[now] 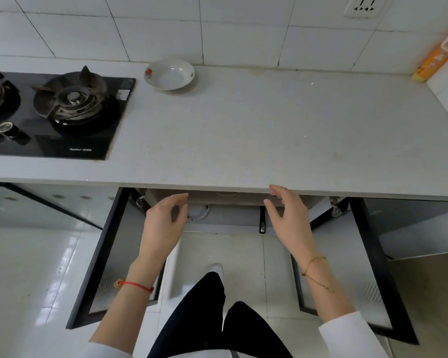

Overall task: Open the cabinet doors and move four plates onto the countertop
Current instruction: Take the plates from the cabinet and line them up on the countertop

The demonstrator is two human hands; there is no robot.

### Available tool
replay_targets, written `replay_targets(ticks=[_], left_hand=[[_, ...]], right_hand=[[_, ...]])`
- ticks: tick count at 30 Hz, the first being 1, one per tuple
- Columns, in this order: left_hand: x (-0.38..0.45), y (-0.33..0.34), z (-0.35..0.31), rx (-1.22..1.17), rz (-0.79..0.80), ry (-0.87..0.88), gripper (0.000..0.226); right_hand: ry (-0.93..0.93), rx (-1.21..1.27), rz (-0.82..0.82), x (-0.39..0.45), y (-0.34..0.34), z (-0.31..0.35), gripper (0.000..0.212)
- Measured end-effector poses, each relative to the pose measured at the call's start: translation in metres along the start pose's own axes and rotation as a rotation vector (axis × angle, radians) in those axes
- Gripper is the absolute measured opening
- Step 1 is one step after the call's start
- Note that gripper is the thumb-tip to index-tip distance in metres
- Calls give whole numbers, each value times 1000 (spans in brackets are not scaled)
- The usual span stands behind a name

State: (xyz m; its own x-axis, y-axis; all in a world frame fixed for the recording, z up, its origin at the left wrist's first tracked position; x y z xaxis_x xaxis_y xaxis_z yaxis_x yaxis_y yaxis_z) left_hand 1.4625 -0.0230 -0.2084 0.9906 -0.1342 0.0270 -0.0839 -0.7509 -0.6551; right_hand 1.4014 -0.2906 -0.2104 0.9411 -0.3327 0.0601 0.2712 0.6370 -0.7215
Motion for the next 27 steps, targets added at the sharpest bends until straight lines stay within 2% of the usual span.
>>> replay_targets(ticks=[12, 20, 27], left_hand=[[39, 152, 151, 64, 22, -30, 33], [114, 251, 231, 49, -60, 34, 33], [188, 314, 278, 27, -90, 42, 40]], right_hand=[[-5, -12, 34, 27, 150, -158, 37], [-5, 1, -41, 97, 245, -254, 44], [-16, 8, -130, 167, 307, -306, 45]])
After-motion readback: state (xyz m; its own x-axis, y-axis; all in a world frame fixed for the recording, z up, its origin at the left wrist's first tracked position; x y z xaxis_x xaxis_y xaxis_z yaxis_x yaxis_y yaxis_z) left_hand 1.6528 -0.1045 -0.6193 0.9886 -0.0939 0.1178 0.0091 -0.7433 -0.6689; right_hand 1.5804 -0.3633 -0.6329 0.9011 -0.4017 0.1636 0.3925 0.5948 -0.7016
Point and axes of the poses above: each hand's wrist, its own x-axis towards the middle knuckle, its own y-axis out of the palm, z = x × y, the point moved 2 cm from there along x, towards the middle knuckle, and after that the axes turned 1 degree about -x, right-handed, at the moved point
